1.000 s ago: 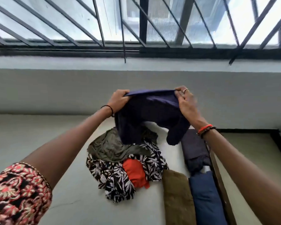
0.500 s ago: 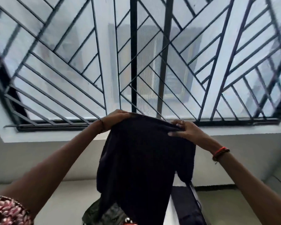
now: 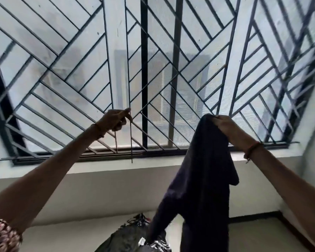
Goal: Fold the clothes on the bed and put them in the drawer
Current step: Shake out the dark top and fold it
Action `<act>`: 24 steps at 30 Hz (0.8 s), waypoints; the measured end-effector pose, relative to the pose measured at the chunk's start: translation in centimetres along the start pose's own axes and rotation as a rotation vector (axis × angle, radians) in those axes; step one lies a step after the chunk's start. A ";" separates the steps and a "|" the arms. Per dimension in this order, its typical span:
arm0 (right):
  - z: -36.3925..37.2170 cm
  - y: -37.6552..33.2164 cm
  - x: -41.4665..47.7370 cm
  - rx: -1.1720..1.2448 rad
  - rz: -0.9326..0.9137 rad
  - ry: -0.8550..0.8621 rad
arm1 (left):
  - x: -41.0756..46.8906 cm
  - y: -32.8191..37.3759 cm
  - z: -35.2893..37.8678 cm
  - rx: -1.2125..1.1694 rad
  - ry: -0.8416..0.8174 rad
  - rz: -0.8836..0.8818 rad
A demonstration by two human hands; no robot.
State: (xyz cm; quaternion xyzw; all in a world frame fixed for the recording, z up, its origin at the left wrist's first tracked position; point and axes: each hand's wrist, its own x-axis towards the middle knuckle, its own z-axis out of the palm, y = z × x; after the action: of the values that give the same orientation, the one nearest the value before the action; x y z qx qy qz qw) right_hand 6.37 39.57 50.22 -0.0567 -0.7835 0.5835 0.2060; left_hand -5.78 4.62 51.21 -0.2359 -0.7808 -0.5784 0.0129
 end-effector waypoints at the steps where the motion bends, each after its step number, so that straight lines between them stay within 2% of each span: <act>1: 0.2 -0.9 0.0 -0.057 -0.006 0.031 | -0.4 0.1 0.5 0.031 -0.044 0.010; 4: 0.7 -3.2 0.1 -0.119 -0.038 0.060 | -1.9 0.4 3.3 0.045 -0.172 -0.014; 11: 1.1 -6.1 0.3 -0.089 -0.070 0.000 | -3.6 -0.5 13.8 -0.255 -0.396 0.032; 15: 0.5 -6.9 0.1 -0.013 -0.079 -0.051 | -3.9 -1.2 18.8 -0.035 -0.370 0.098; 20: -1.0 -6.8 0.1 0.227 -0.071 -0.023 | -2.9 -3.5 19.7 0.106 -0.253 0.135; 24: -2.8 -5.5 0.1 0.244 -0.064 0.028 | -2.1 -4.2 17.7 -0.036 -0.188 0.031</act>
State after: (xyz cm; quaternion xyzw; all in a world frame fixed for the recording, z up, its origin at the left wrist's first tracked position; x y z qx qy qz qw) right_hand 8.24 40.39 56.07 -0.0145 -0.7052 0.6667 0.2407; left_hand -1.04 19.08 40.99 -0.3014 -0.7645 -0.5672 -0.0559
